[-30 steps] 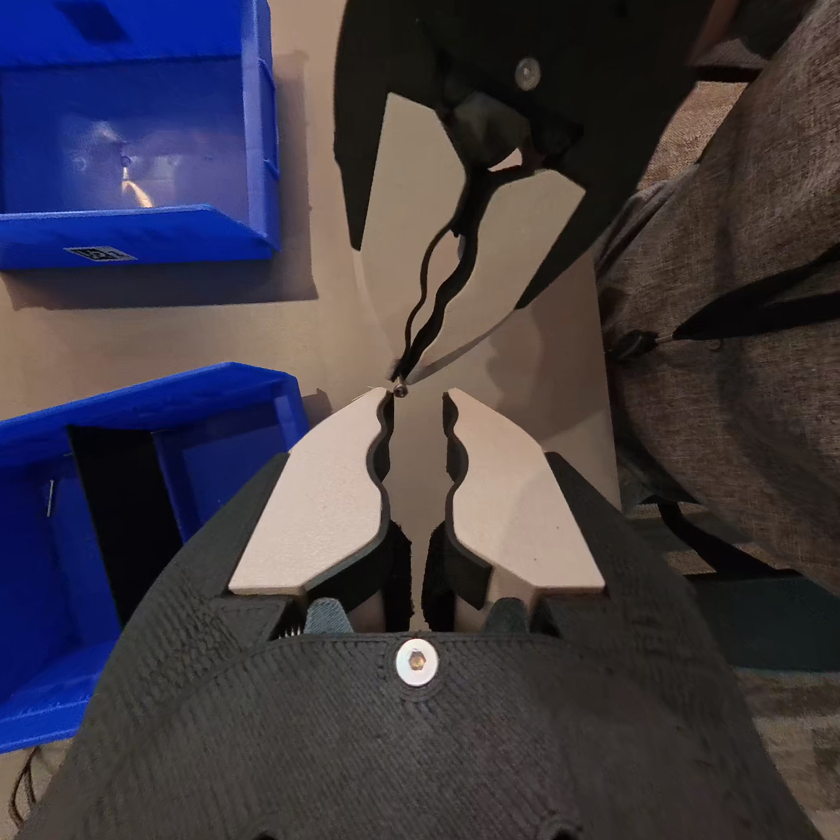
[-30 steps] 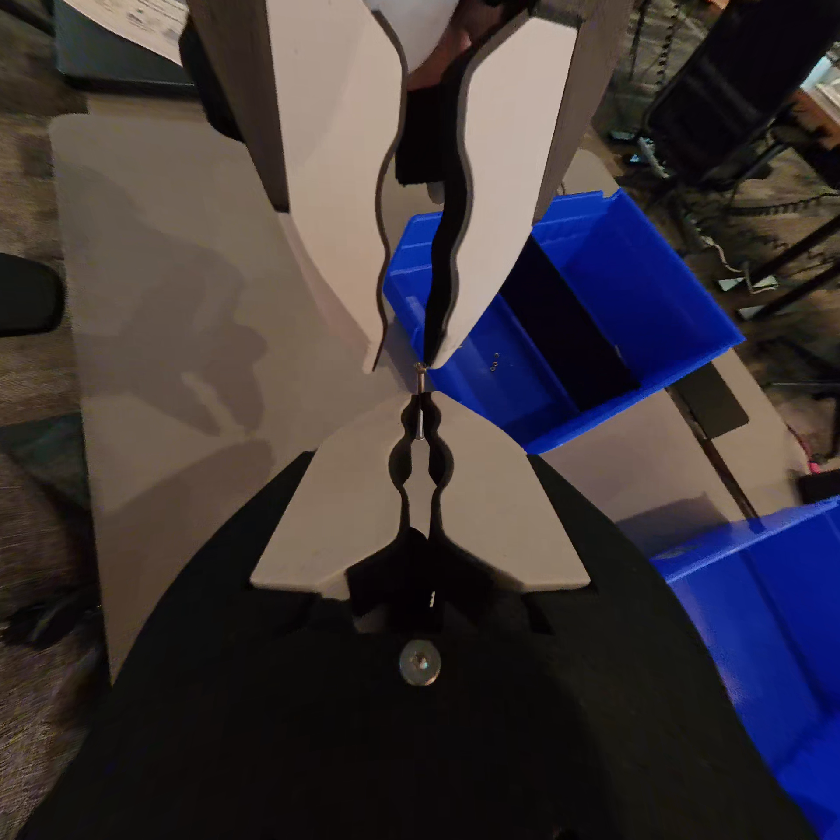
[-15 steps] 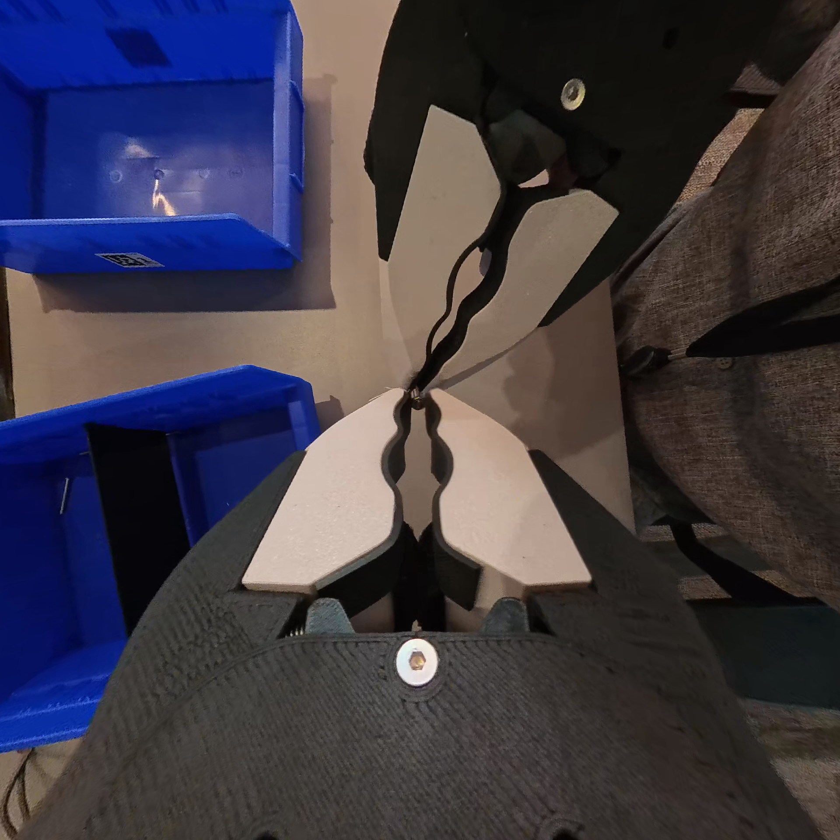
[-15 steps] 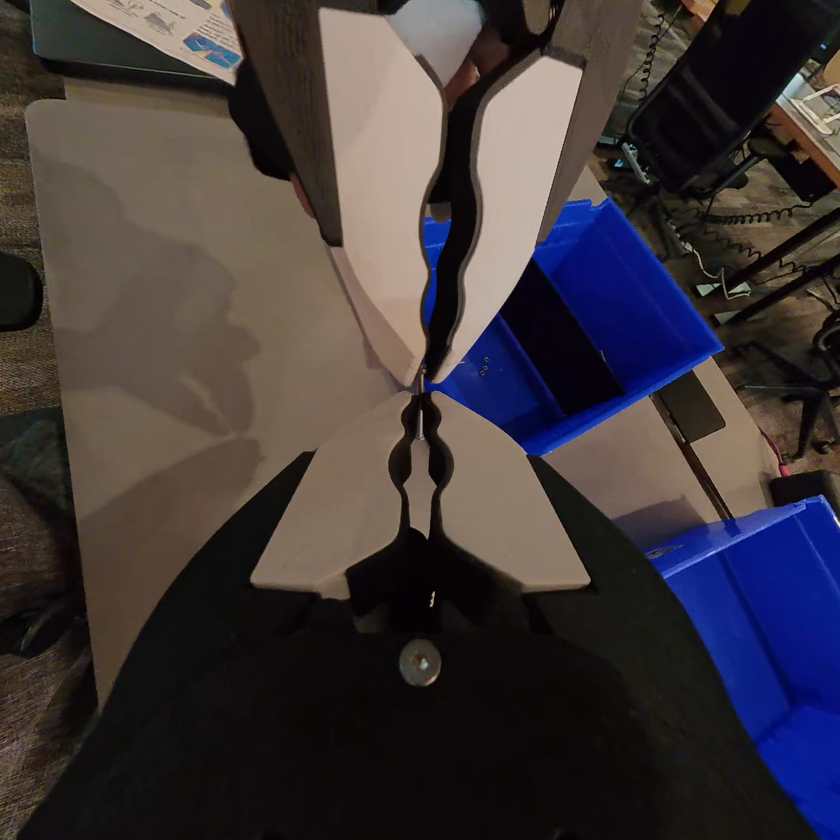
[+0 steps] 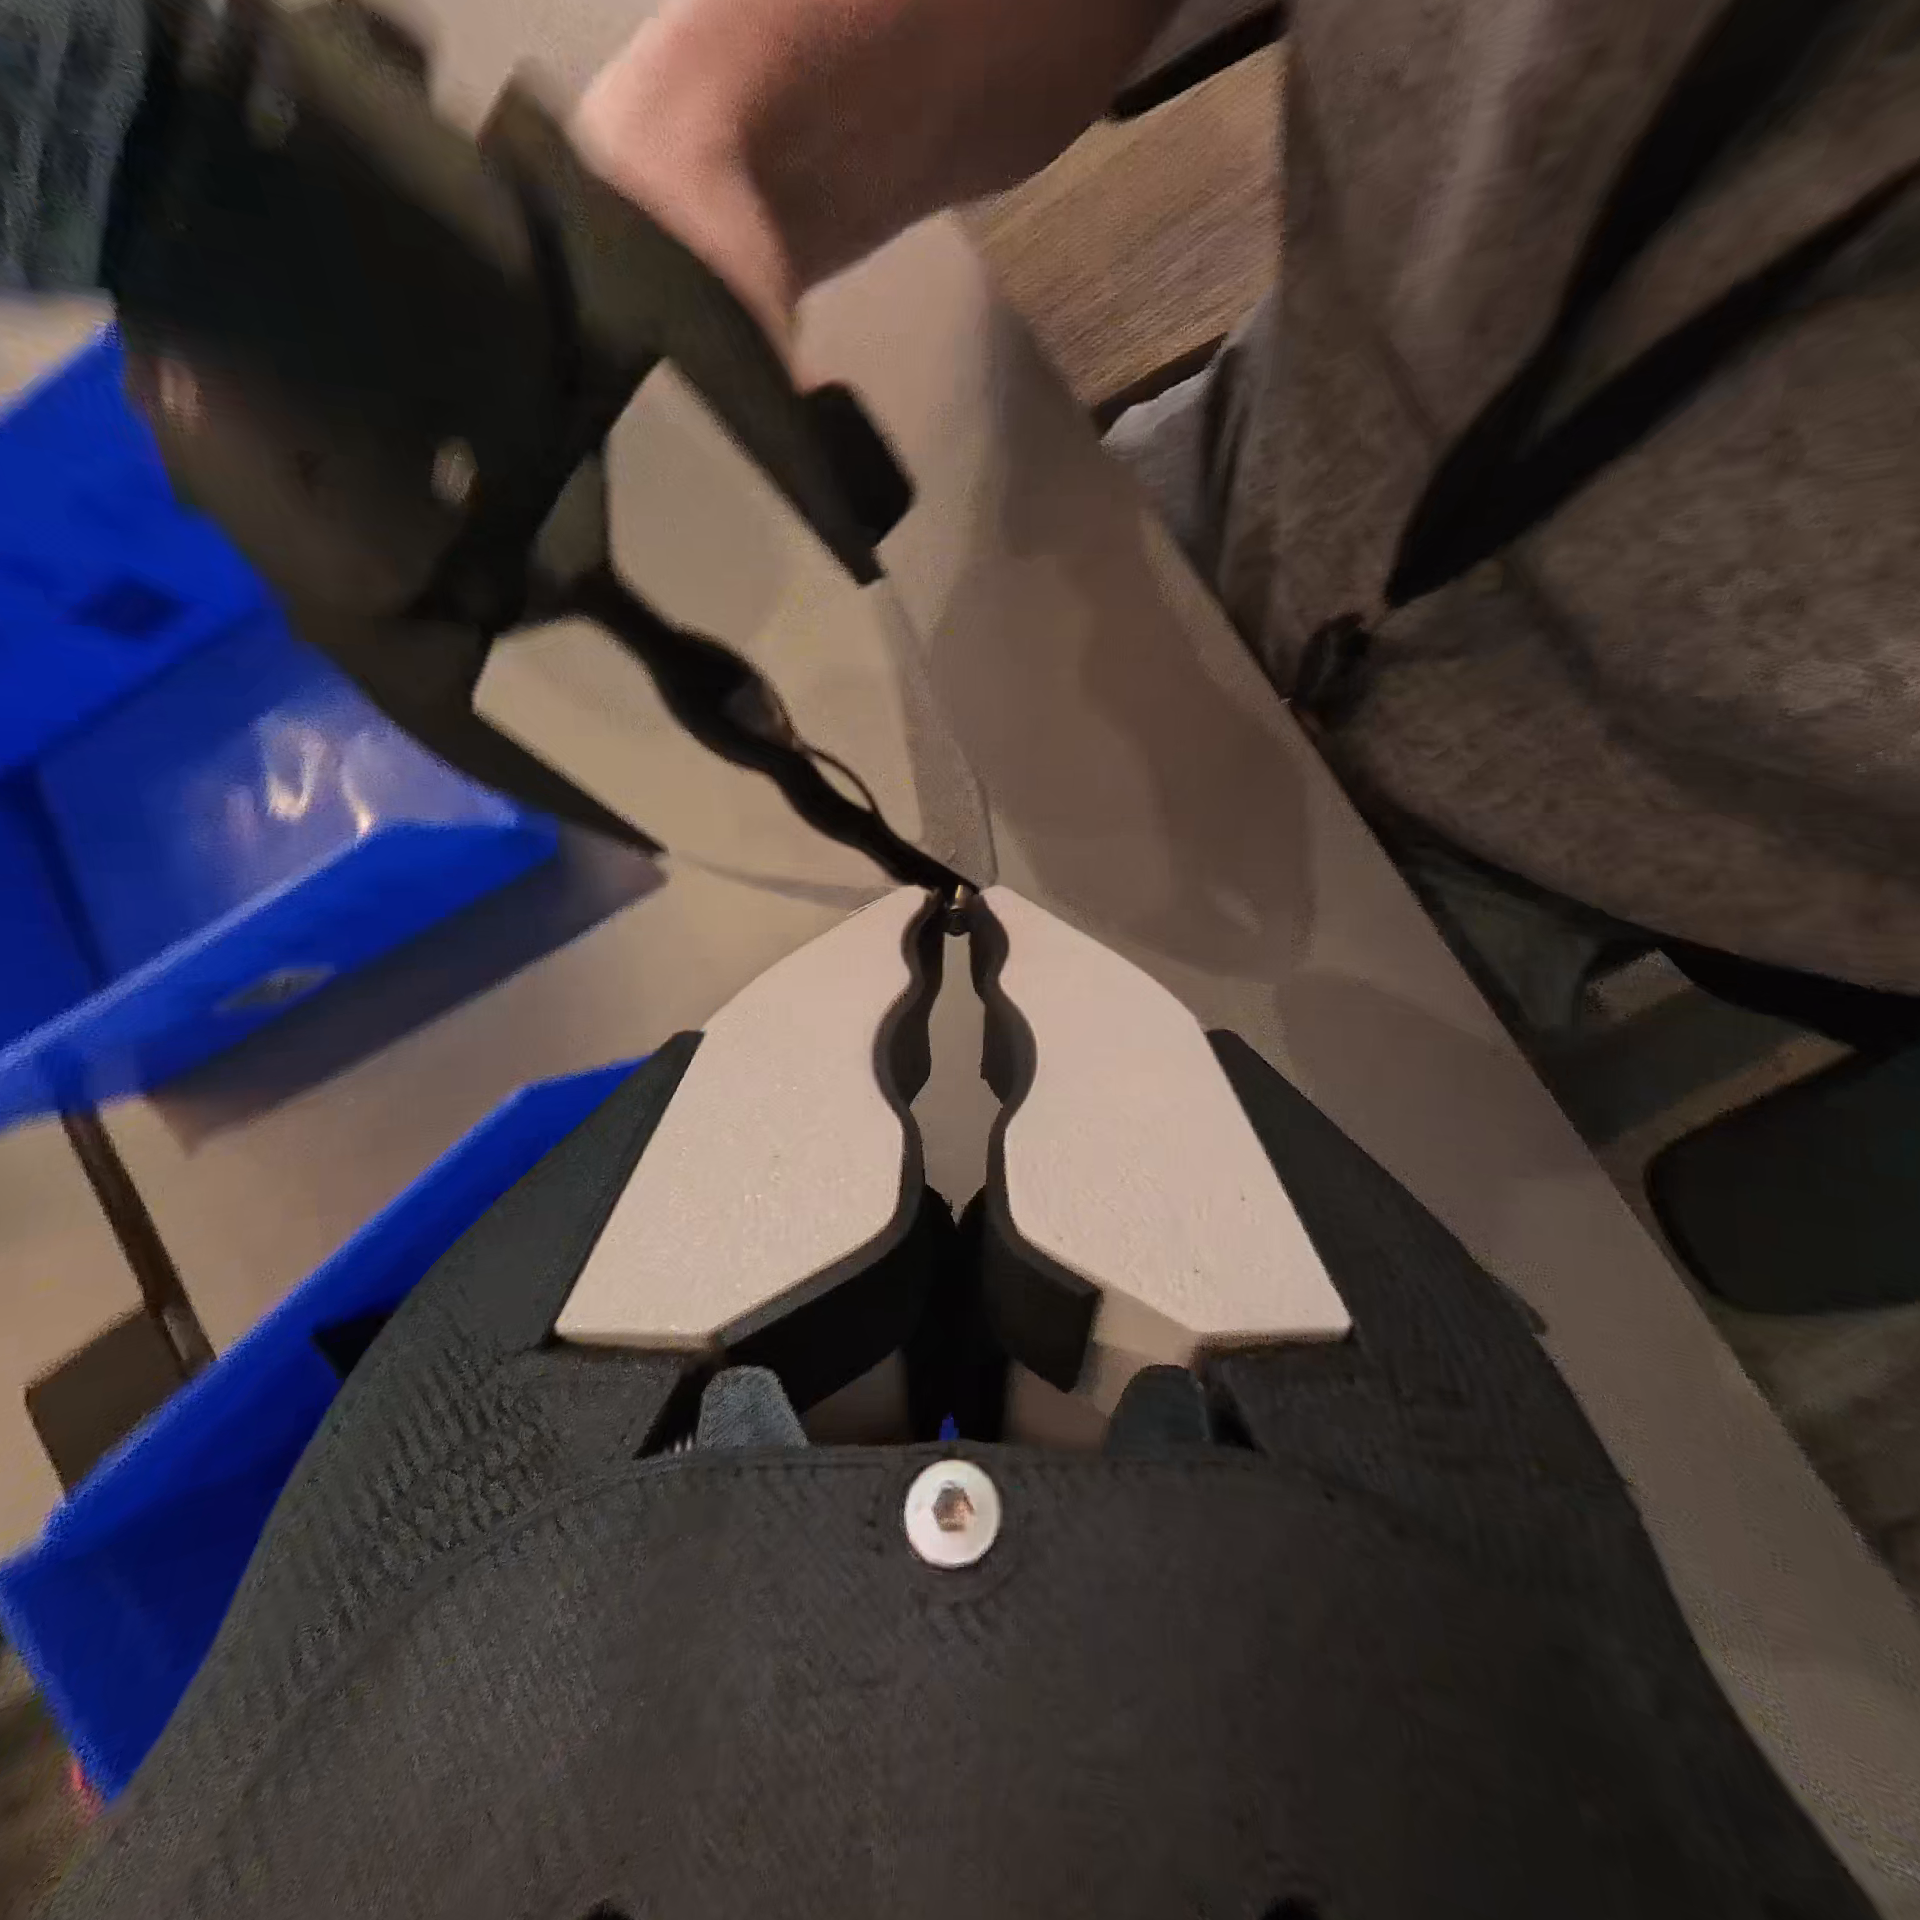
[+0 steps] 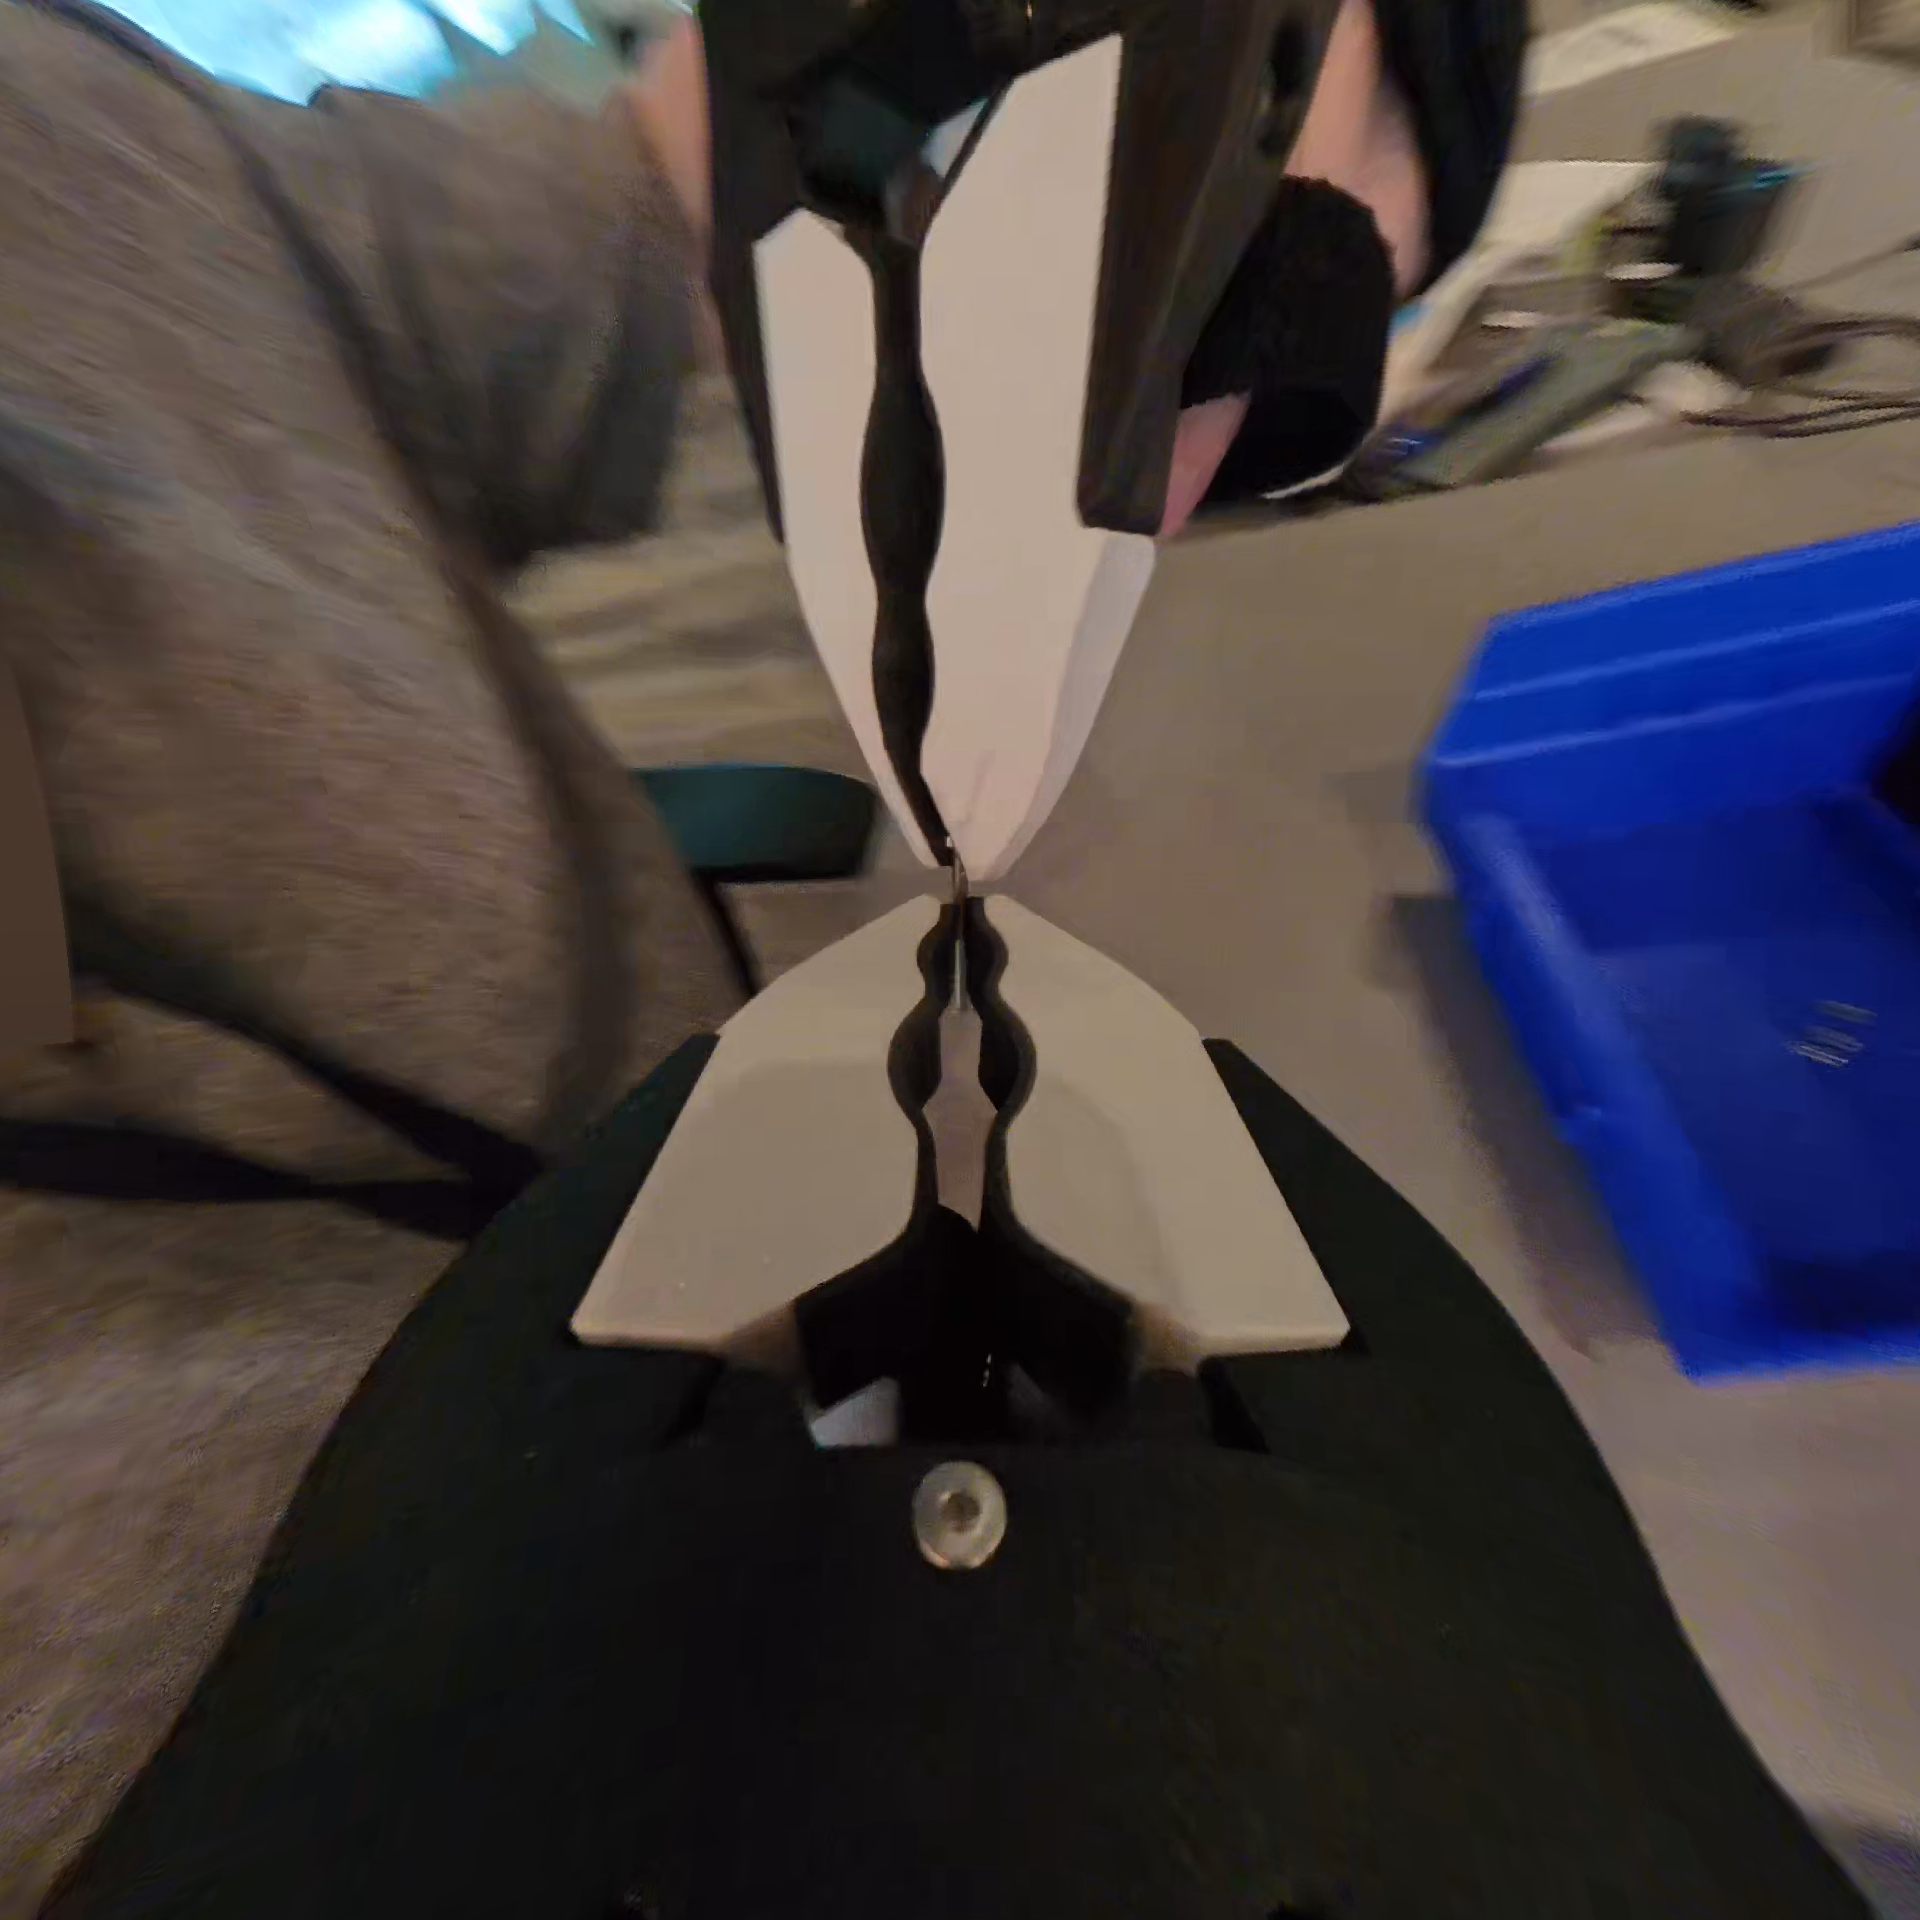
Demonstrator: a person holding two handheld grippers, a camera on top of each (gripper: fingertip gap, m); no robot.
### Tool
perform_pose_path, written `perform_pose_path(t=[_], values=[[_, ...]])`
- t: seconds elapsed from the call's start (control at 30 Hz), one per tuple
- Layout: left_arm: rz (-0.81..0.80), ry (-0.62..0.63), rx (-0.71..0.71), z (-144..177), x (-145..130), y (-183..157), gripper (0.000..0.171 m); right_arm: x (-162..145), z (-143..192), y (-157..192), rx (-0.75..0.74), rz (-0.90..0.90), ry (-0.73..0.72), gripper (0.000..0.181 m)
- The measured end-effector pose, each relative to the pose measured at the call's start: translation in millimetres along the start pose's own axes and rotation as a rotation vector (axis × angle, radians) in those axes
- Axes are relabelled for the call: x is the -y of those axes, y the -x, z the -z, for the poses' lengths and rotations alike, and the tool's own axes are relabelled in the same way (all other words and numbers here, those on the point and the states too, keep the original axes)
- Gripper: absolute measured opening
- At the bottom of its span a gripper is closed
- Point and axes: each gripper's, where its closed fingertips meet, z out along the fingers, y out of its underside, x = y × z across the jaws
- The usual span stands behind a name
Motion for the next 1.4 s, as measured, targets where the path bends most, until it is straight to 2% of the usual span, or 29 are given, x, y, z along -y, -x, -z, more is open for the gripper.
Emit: perform_pose_path(t=[0.1, 0.2, 0.27, 0.37, 0.57, 0.67, 0.87, 0.97, 1.13, 1.4], values=[[-0.105, -0.079, -0.086, 5.3, 17.4, -11.3, 0.005, 7.7, 1.1, 24.2, 0.287, -0.091, -0.093, 0.001], [-0.167, -0.156, -0.134, 8.8, 31.8, -16.9, 0.005, 14.3, 5.8, 41.5, 0.498, -0.145, -0.16, 0.001], [-0.176, -0.197, -0.147, 9.4, 36.9, -17.8, 0.005, 16.3, 8.1, 47.4, 0.578, -0.166, -0.193, 0.001], [-0.135, -0.211, -0.142, 7.0, 34.7, -14.9, 0.005, 14.2, 8.8, 44.7, 0.574, -0.18, -0.199, 0.001], [-0.007, -0.211, -0.078, 12.8, 31.7, 1.0, 0.026, 10.8, 7.5, 25.6, 0.423, -0.188, -0.184, 0.001], [0.069, -0.18, -0.041, 17.3, 25.4, 10.1, 0.029, 8.0, 1.8, 14.1, 0.25, -0.143, -0.144, 0.002], [0.279, -0.04, 0.041, 12.0, -9.0, 24.0, 0.02, -0.8, 7.5, -24.5, -0.257, 0.017, 0.0, 0.002], [0.363, 0.02, 0.057, 4.7, -19.5, 26.9, 0.019, -5.9, 12.1, -38.2, -0.405, 0.07, 0.077, 0.002], [0.431, 0.037, 0.072, -0.2, -25.2, 31.5, 0.018, -8.1, 12.1, -42.8, -0.504, 0.13, 0.142, 0.002], [0.453, 0.013, 0.064, -8.0, -23.4, 30.9, 0.007, -5.1, 12.1, -42.0, -0.524, 0.148, 0.153, 0.002]])
